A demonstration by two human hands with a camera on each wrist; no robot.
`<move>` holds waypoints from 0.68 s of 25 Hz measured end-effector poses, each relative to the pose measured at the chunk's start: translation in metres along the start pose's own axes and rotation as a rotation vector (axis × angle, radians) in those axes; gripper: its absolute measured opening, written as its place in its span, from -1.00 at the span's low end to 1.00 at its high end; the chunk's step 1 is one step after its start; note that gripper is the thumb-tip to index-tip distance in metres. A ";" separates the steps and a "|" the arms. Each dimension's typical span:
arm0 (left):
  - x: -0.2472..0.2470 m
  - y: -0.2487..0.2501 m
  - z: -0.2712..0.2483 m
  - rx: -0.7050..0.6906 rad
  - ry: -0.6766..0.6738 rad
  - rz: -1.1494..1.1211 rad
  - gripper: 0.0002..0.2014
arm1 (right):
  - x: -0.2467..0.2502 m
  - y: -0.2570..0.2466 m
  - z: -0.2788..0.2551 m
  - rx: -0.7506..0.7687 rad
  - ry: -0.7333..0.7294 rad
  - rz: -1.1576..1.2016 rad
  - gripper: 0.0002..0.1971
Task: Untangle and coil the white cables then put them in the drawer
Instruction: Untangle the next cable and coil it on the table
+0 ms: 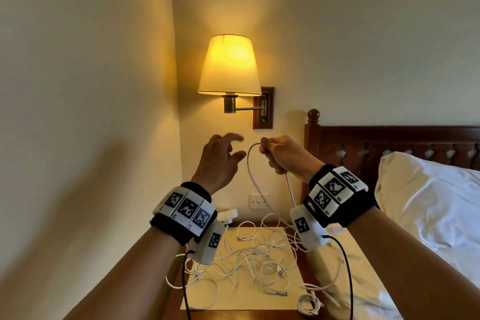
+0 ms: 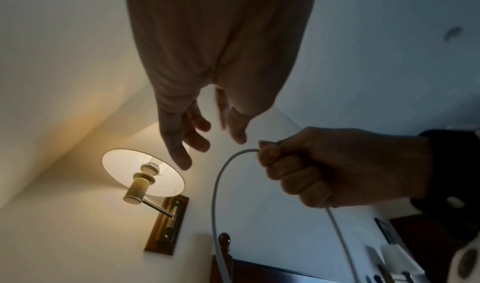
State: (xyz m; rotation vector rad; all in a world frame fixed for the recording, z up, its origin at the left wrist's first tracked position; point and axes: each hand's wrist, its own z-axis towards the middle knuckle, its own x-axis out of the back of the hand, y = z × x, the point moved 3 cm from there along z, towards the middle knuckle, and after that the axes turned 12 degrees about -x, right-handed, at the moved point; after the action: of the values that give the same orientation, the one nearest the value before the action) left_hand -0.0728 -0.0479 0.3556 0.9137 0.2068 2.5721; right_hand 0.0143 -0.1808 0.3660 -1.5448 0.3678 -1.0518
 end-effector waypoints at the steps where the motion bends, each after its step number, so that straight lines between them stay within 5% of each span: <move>1: -0.003 -0.001 -0.002 -0.014 -0.032 0.003 -0.54 | 0.002 0.003 -0.001 0.005 -0.020 -0.019 -0.64; 5: -0.013 0.002 -0.005 -0.127 -0.063 -0.046 -0.79 | 0.000 0.012 -0.002 0.043 -0.089 -0.034 -0.62; 8: 0.015 -0.031 -0.004 0.086 0.061 0.038 -0.79 | 0.016 0.030 -0.004 0.011 -0.070 -0.047 -0.64; 11: 0.038 -0.046 -0.009 0.269 -0.151 0.216 -0.77 | 0.026 0.040 -0.007 0.038 -0.039 -0.058 -0.65; 14: 0.022 -0.004 0.000 0.128 -0.279 0.034 -0.42 | 0.007 0.025 -0.002 0.134 -0.053 -0.062 -0.65; 17: 0.005 0.017 0.000 -0.035 -0.235 -0.052 -0.79 | -0.005 0.016 0.002 0.176 -0.075 -0.094 -0.66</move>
State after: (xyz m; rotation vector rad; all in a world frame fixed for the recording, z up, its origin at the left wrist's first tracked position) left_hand -0.0816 -0.0612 0.3629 1.1697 0.1157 2.3885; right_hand 0.0187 -0.1802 0.3494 -1.4495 0.1474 -1.0668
